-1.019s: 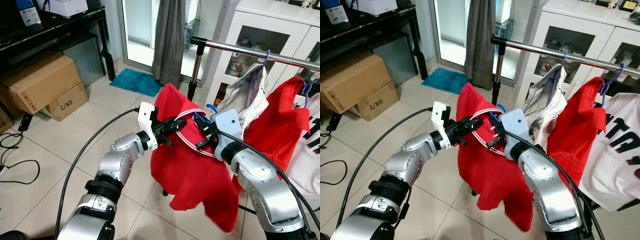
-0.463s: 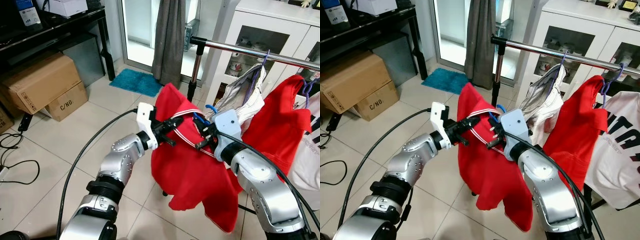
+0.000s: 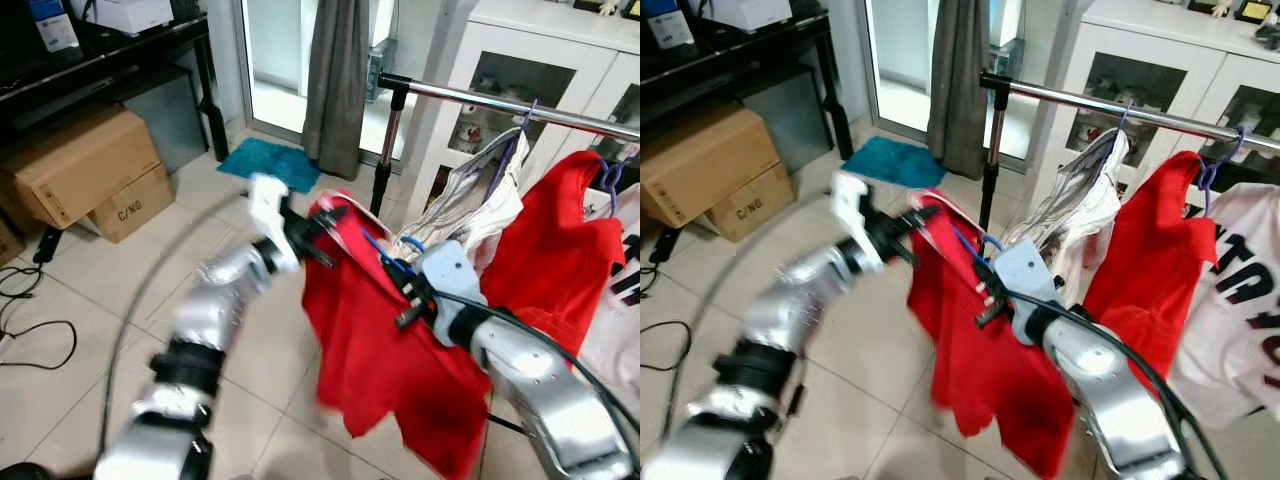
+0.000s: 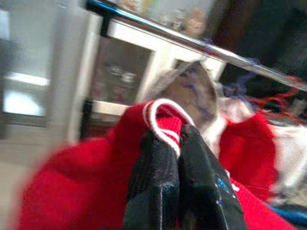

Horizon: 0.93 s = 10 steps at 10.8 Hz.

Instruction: Hang hanger

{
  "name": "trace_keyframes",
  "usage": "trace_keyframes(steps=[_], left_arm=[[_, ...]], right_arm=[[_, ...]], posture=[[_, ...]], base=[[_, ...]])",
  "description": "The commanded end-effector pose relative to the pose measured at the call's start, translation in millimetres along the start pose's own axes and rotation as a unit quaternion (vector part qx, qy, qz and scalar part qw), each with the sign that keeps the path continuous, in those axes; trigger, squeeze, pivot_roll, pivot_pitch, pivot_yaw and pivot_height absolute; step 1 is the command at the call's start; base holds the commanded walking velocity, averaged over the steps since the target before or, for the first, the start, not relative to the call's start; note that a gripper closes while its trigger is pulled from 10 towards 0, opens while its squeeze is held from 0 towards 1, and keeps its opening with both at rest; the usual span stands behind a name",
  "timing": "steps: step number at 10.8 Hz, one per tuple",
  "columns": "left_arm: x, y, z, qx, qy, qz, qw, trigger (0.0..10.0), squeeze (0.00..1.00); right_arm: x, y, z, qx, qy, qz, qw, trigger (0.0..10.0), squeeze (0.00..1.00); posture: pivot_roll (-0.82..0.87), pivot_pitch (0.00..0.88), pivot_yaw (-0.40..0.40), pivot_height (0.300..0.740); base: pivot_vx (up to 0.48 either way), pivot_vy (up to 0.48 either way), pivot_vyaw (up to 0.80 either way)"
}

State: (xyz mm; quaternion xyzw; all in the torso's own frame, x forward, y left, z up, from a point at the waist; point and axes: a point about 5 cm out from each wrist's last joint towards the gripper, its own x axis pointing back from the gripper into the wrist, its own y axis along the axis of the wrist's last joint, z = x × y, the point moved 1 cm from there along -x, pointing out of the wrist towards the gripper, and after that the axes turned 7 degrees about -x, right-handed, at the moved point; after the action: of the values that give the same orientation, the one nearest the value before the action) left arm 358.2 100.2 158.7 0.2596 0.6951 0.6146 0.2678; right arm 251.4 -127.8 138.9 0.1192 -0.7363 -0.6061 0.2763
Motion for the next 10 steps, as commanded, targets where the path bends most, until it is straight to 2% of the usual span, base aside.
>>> trace_keyframes(steps=[1,2,3,4,6,7,8,9,10], left_arm=[[20.1,53.2,44.1,-0.054,0.121,-0.086,0.988,0.0,0.0],[31.3,61.1,67.0,-0.109,0.171,-0.056,0.978,0.0,0.0],[40.3,67.7,82.6,-0.135,0.208,-0.039,0.968,0.0,0.0],[62.0,87.9,115.1,-0.174,0.283,-0.018,0.943,0.0,0.0],[72.0,95.2,129.7,-0.204,0.316,0.005,0.927,0.0,0.0],[76.3,93.8,134.7,-0.205,0.326,0.016,0.923,0.0,0.0],[69.9,84.4,130.6,-0.194,0.295,0.022,0.935,0.0,0.0],[48.1,63.0,109.5,-0.177,0.214,0.029,0.96,0.0,0.0],[21.0,36.4,72.1,-0.152,0.113,0.027,0.982,0.0,0.0]], right_arm=[[10.0,-27.5,-6.5,-0.01,-0.007,0.069,0.998,0.0,0.0],[16.5,-23.2,-6.4,-0.019,0.012,0.054,0.998,0.0,0.0],[21.7,-20.8,-6.8,-0.029,0.027,0.045,0.998,0.0,0.0],[34.1,-18.0,-6.6,-0.042,0.066,0.034,0.996,0.0,0.0],[39.8,-20.0,-2.3,-0.045,0.098,0.042,0.993,0.0,0.0],[40.6,-20.7,-6.8,-0.052,0.078,0.037,0.995,0.0,0.0],[40.0,-18.9,-11.6,-0.066,0.05,0.022,0.996,0.0,0.0],[33.9,-10.5,-15.8,-0.104,0.006,-0.019,0.994,0.0,0.0],[23.1,0.5,-22.7,-0.156,-0.055,-0.068,0.984,0.0,0.0]], posture=[[-0.17,0.0,-0.052,0.74],[-0.18,0.0,-0.056,0.74],[-0.18,0.0,-0.056,0.74],[-0.18,0.0,-0.051,0.74],[-0.18,0.0,-0.038,0.74],[-0.18,0.0,-0.027,0.74],[-0.19,0.0,-0.019,0.74],[-0.19,0.0,-0.015,0.74],[-0.19,0.0,-0.011,0.74]], base=[[0.0,0.0,0.0],[0.0,0.0,0.0],[0.0,0.0,0.0],[0.0,0.0,0.0],[0.0,0.0,0.0],[0.0,0.0,0.0],[0.0,0.0,0.0],[0.0,0.0,0.0],[0.0,0.0,0.0]])
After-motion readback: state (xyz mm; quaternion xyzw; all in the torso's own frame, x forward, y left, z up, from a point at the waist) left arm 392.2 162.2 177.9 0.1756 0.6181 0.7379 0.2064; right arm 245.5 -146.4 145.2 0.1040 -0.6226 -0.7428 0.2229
